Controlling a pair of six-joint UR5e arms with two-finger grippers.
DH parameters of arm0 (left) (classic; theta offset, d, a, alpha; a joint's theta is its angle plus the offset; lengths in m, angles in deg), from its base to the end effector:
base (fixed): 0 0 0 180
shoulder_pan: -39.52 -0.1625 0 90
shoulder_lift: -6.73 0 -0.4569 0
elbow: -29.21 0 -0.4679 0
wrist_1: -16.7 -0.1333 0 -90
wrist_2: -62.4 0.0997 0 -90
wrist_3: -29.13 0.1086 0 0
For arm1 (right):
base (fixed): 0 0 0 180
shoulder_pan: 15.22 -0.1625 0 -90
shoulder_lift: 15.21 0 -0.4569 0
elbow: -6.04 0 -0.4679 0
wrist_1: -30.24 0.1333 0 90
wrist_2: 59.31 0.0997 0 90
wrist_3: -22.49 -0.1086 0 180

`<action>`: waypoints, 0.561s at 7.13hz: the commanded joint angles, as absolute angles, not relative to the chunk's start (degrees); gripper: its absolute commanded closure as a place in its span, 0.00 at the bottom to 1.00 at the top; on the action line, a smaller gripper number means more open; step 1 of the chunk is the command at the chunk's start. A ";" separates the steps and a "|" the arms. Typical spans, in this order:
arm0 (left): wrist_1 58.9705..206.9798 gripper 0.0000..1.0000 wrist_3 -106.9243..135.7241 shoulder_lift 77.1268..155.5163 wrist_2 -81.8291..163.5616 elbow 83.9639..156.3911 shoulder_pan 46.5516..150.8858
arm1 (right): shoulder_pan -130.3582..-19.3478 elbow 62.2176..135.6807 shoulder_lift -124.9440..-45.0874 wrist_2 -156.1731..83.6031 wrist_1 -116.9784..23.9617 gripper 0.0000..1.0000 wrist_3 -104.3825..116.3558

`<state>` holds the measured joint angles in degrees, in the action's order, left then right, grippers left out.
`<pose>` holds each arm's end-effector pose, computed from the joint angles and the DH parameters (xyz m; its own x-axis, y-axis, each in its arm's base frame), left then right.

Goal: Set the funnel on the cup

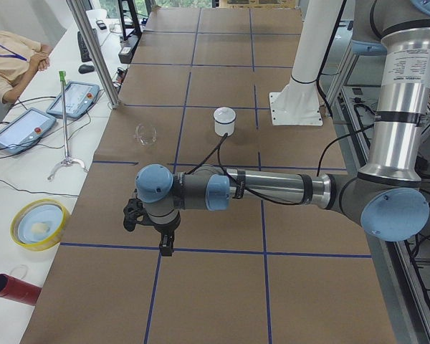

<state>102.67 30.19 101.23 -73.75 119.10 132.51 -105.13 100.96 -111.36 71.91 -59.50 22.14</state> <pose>-0.0863 -0.5989 0.6568 0.6929 -0.0131 -0.7209 0.0393 0.9990 0.0196 0.0609 -0.5172 0.7102 0.7522 0.0161 0.6587 -0.0030 0.9998 -0.0210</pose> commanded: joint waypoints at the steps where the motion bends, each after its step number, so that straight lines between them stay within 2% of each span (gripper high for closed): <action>1: 102.83 0.00 29.75 101.73 -73.83 118.95 132.42 | -105.13 100.88 -111.27 71.91 -59.50 0.00 22.14; 4: 103.09 0.00 29.75 100.95 -74.00 120.70 132.42 | -105.13 100.96 -111.36 71.91 -59.50 0.00 22.14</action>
<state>103.11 29.89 101.12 -73.81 120.00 132.43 -105.13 100.94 -111.35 71.91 -59.50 22.14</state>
